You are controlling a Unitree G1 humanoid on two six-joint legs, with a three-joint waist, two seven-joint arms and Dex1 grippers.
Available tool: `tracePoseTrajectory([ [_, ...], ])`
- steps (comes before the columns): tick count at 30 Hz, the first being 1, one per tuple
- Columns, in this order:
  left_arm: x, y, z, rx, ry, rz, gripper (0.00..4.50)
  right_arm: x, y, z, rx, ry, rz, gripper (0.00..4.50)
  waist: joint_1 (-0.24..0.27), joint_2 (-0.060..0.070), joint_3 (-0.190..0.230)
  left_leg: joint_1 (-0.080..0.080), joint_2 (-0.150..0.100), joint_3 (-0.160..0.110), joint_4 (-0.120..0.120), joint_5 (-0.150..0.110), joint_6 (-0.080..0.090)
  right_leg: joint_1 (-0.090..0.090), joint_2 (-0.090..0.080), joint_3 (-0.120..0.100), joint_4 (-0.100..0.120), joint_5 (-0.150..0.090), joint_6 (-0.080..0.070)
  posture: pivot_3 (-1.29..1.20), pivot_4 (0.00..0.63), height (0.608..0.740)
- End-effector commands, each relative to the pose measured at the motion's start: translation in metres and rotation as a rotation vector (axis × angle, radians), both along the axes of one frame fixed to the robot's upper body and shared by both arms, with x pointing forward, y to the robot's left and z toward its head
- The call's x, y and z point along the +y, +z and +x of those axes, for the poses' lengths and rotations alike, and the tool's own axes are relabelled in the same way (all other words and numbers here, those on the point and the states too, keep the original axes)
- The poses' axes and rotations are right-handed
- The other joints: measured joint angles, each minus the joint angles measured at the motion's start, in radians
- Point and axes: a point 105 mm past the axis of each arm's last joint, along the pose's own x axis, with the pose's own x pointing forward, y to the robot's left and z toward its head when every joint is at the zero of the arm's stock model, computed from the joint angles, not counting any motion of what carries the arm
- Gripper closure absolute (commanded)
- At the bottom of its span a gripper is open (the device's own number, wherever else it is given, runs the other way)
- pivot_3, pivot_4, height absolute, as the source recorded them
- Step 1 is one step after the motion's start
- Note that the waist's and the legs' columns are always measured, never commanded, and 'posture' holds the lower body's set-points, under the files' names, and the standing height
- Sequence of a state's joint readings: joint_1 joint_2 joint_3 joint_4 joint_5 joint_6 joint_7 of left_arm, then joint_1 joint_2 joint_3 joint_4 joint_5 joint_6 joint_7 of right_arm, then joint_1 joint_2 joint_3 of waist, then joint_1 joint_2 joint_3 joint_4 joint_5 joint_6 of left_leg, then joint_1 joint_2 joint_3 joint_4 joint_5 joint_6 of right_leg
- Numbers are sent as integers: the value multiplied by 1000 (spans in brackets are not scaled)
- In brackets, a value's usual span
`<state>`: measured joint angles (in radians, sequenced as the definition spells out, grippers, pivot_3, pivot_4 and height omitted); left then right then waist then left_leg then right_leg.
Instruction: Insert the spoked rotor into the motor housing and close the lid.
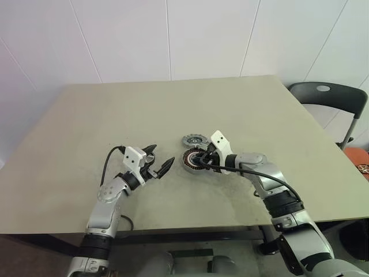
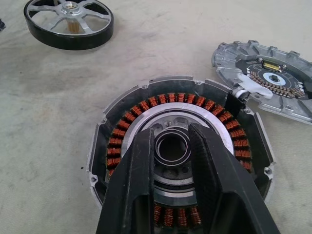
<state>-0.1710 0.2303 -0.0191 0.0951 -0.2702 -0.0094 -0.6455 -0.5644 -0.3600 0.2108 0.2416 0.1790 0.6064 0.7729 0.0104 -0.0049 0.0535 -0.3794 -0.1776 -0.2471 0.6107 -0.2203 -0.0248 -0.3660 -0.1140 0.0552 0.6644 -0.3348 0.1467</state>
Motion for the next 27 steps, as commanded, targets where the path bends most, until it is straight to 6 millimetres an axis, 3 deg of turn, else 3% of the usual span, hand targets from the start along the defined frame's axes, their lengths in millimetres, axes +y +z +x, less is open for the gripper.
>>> tracePoseTrajectory([
  [1, -6, 14, 1, -56, -17, -5, 0, 1, 11, 2, -35, -2, 17, 3817, 0, 0, 0, 0, 0, 0, 0, 0, 0, 0, 0, 0, 0, 0, 0, 0, 0, 740],
  [27, -14, 9, 0, -43, -39, -10, 0, 2, 11, 4, -51, -33, 47, 3817, 0, 0, 0, -1, 0, 0, 0, 0, 0, -1, 0, 0, 0, 0, 0, 0, 0, 740],
])
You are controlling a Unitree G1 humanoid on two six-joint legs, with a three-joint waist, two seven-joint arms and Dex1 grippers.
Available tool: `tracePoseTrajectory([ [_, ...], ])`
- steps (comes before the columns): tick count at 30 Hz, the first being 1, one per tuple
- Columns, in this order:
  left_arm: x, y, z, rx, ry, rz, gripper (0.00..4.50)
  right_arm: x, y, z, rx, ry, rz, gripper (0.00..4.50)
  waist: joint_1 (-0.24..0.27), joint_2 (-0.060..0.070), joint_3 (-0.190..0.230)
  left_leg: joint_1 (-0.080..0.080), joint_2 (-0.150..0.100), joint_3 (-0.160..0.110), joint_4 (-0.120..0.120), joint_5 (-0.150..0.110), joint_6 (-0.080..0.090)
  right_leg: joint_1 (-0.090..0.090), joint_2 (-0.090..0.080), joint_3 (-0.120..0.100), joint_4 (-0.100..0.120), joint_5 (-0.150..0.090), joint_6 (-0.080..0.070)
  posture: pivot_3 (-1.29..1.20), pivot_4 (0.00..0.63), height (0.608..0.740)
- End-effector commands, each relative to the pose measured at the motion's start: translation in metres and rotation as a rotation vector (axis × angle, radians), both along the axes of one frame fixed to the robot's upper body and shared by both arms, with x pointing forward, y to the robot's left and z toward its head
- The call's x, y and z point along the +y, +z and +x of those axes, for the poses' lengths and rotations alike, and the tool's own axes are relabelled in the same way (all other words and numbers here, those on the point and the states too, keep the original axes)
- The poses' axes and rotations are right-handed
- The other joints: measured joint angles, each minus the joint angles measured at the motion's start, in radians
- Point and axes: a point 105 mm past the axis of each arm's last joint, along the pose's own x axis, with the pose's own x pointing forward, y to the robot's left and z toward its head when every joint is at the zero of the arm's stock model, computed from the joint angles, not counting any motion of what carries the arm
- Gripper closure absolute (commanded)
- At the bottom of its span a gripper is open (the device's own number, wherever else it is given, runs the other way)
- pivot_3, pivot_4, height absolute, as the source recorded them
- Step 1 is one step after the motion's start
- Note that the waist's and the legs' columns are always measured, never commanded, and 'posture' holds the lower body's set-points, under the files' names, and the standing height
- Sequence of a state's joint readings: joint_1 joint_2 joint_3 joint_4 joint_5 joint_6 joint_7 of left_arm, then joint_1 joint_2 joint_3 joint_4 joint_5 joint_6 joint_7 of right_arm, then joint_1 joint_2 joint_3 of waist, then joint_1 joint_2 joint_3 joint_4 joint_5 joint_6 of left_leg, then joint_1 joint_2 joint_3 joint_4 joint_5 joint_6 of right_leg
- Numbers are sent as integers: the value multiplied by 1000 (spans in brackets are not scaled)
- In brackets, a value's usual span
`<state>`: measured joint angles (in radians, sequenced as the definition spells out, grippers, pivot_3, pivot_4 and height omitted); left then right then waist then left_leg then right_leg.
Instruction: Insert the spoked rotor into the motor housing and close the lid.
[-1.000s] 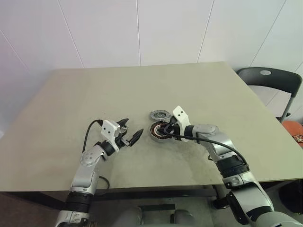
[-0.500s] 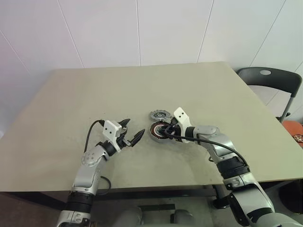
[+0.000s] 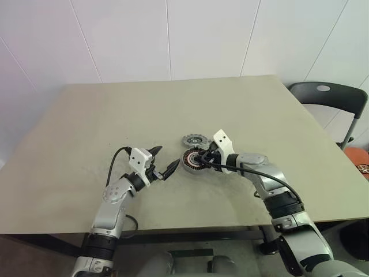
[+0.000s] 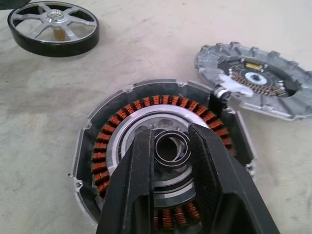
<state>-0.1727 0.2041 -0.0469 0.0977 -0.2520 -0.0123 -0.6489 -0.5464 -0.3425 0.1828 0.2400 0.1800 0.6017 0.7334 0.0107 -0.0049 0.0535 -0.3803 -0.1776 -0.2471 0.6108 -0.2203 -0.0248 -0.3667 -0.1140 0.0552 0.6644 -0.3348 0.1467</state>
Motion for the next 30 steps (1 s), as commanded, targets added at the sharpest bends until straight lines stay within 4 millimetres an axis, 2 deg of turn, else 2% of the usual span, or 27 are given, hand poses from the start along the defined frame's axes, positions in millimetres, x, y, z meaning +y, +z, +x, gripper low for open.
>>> tracePoseTrajectory([
  [1, -1, 12, 2, -47, -5, -8, 0, 6, 13, 1, -45, 19, 26, 3817, 0, 0, 0, 0, 0, 0, 0, 0, 0, 0, 0, 0, 0, 0, 0, 0, 0, 740],
  [14, 11, 15, 3, -59, 10, 14, 0, 10, 13, 3, -49, 20, 32, 3817, 0, 0, 0, 0, 0, 0, 0, 0, 0, 0, 0, 0, 0, 0, 0, 0, 0, 740],
  [30, 9, 12, 3, -52, 7, 15, 0, 9, 12, 4, -51, 11, 34, 3817, 0, 0, 0, 0, 0, 0, 0, 0, 0, 0, 0, 0, 0, 0, 0, 0, 0, 740],
])
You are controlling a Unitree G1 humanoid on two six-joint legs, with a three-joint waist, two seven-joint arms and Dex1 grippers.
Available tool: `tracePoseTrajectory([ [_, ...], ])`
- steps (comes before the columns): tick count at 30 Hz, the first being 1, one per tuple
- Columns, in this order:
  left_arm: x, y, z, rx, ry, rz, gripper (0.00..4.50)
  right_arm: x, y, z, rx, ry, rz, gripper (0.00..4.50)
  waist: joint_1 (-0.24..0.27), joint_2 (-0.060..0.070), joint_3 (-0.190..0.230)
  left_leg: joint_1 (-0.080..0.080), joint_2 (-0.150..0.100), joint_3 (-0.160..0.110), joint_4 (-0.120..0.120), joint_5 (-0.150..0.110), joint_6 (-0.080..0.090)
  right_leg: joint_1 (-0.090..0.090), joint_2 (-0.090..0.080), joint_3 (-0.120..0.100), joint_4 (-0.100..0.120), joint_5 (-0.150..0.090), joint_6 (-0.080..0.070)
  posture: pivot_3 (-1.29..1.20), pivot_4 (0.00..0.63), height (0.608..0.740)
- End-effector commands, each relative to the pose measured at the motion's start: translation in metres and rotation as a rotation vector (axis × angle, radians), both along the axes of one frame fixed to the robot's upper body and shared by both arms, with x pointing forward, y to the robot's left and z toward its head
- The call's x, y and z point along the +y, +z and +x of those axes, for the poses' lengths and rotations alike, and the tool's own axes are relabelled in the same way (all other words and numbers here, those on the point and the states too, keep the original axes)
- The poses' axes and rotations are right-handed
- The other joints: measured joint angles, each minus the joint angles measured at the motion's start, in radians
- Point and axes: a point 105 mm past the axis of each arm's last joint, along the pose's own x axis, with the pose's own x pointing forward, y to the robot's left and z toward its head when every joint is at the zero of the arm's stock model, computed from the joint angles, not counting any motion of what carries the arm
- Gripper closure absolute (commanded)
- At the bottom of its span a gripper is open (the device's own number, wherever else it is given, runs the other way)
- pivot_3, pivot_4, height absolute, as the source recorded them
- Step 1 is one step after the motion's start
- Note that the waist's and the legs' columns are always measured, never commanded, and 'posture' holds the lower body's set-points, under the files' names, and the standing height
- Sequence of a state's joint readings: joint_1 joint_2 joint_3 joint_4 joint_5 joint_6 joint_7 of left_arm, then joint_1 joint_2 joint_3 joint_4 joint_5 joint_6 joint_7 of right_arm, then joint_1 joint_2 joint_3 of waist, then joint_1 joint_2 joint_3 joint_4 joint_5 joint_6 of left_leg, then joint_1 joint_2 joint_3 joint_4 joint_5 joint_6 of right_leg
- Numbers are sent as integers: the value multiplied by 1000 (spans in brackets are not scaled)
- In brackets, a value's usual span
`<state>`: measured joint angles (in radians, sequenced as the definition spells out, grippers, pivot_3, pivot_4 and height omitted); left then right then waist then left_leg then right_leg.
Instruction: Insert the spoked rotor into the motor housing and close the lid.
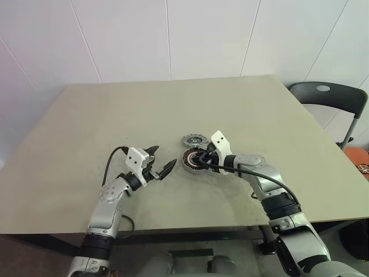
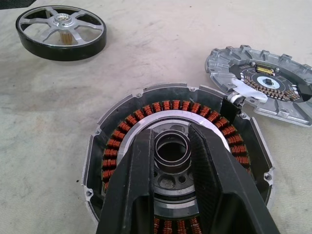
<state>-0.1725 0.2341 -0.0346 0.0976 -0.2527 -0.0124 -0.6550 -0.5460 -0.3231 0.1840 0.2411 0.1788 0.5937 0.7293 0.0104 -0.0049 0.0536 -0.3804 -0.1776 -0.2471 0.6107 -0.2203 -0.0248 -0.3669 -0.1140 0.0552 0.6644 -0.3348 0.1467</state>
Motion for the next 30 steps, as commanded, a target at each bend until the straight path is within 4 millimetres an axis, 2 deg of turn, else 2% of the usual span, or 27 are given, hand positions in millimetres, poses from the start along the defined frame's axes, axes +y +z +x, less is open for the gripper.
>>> tracePoseTrajectory([
  [1, -1, 11, 2, -48, -4, -12, 0, 2, 12, 5, -46, 2, 19, 3817, 0, 0, 0, 0, 0, 0, 0, 0, 0, 0, 0, 0, 0, 0, 0, 0, 0, 740],
  [23, -3, 11, 4, -48, -13, -15, 0, 3, 11, 2, -40, 12, 23, 3817, 0, 0, 0, 0, 0, 0, 0, 0, 0, 0, 0, 0, 0, 0, 0, 0, 0, 740],
  [25, -4, 11, 4, -49, -13, -15, 0, 3, 11, 2, -42, 10, 24, 3078, 0, 0, 0, 0, 0, 0, 0, 0, 0, 0, 0, 0, 0, 0, 0, 0, 0, 740],
  [30, -4, 12, 4, -50, -15, -14, 0, 3, 11, 2, -45, 10, 19, 1623, 0, 0, 0, 0, 0, 0, 0, 0, 0, 0, 0, 0, 0, 0, 0, 0, 0, 740],
])
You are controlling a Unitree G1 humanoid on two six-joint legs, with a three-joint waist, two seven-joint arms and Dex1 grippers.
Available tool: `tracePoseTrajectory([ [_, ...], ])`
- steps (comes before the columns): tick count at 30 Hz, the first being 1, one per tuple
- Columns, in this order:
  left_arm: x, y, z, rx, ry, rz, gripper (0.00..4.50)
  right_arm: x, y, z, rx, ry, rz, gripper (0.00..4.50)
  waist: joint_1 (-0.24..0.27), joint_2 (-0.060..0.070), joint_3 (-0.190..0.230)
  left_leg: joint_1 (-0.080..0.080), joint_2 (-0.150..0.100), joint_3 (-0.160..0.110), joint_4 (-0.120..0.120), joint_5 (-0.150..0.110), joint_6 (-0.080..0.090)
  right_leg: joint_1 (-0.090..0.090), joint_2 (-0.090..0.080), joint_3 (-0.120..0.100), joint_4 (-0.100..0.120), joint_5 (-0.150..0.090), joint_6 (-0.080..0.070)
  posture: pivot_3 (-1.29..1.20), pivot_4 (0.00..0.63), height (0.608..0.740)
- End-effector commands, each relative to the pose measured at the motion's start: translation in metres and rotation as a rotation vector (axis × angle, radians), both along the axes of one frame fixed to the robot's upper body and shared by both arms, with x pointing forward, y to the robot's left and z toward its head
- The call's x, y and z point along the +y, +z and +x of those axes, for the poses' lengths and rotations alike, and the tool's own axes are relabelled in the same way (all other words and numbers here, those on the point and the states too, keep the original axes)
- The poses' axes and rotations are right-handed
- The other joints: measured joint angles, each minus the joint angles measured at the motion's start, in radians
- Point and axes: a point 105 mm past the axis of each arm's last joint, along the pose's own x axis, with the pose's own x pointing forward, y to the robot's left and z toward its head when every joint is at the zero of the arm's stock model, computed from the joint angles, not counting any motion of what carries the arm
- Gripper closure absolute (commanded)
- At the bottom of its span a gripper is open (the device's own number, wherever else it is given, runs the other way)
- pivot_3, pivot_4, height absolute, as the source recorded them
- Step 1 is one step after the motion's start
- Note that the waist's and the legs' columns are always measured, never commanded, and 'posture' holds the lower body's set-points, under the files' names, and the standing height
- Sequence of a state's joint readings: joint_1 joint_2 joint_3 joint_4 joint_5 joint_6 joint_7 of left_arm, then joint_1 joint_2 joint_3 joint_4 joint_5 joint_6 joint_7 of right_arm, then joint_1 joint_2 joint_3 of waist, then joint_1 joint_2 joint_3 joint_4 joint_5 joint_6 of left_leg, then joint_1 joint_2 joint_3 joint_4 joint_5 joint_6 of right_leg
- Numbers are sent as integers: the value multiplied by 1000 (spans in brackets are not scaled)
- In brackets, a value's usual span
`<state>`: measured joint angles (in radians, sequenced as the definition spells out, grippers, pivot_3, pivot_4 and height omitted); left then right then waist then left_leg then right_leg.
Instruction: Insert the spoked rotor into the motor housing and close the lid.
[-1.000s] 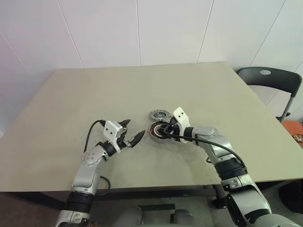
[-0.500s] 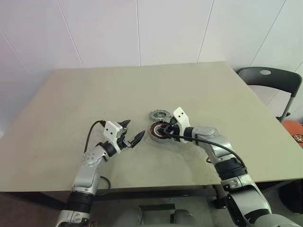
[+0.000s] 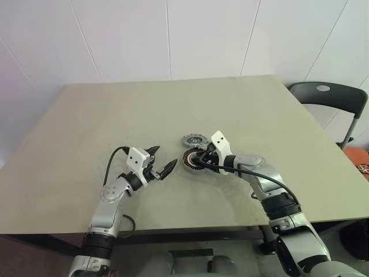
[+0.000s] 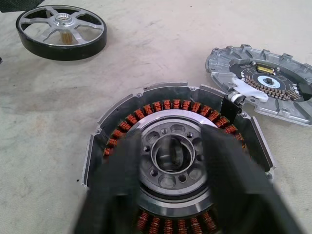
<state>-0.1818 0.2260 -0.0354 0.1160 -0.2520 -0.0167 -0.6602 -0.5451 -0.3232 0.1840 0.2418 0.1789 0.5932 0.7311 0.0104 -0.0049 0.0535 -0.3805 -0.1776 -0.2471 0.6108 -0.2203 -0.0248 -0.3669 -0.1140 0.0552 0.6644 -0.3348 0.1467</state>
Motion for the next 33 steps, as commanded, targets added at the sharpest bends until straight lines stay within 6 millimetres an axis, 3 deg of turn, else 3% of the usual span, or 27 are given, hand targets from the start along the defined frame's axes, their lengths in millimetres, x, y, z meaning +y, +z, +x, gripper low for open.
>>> tracePoseTrajectory([
  [1, -2, 13, 3, -55, -10, -8, 0, 2, 12, 3, -49, 7, 17, 1623, 0, 0, 0, 0, 0, 0, 0, 0, 0, 0, 0, 0, 0, 0, 0, 0, 0, 740],
  [10, -3, 11, 2, -49, -13, -6, 0, 2, 25, 12, -98, -42, 71, 1623, 0, 0, 0, 0, 0, 0, 0, 0, 0, 0, 0, 0, 0, 0, 0, 0, 0, 740],
  [13, -3, 11, 1, -48, -13, -6, 0, 0, 17, 10, -113, -17, 3, 2201, 0, 0, 0, 0, 0, 0, 0, 0, 0, 0, 0, 0, 0, 0, 0, 0, 0, 740],
  [18, -3, 11, 2, -50, -11, -7, 0, -3, -10, 2, -93, 24, -127, 3758, -1, 0, 0, 0, 0, 0, 0, 0, 0, 0, 0, 0, 0, 0, 0, 0, 0, 740],
  [21, -3, 11, 2, -49, -8, -6, 0, -3, -16, -2, -71, 41, -134, 4456, 2, -1, -1, 2, 0, 0, 0, 0, 0, 2, 0, 0, 0, 0, 0, 0, 0, 740],
  [29, -4, 9, 2, -42, -7, -2, 0, 7, -15, -13, -8, 82, -54, 4456, 1, -2, -2, 3, 0, 0, 0, 0, 0, 3, 0, 0, 0, 0, 0, 0, 0, 740],
  [33, -3, 9, 3, -42, -5, -1, 0, -1, -4, 5, -50, -41, 9, 4456, 1, -2, -2, 3, 0, 0, 0, 0, 0, 3, 0, 0, 0, 0, 0, 0, 0, 740],
])
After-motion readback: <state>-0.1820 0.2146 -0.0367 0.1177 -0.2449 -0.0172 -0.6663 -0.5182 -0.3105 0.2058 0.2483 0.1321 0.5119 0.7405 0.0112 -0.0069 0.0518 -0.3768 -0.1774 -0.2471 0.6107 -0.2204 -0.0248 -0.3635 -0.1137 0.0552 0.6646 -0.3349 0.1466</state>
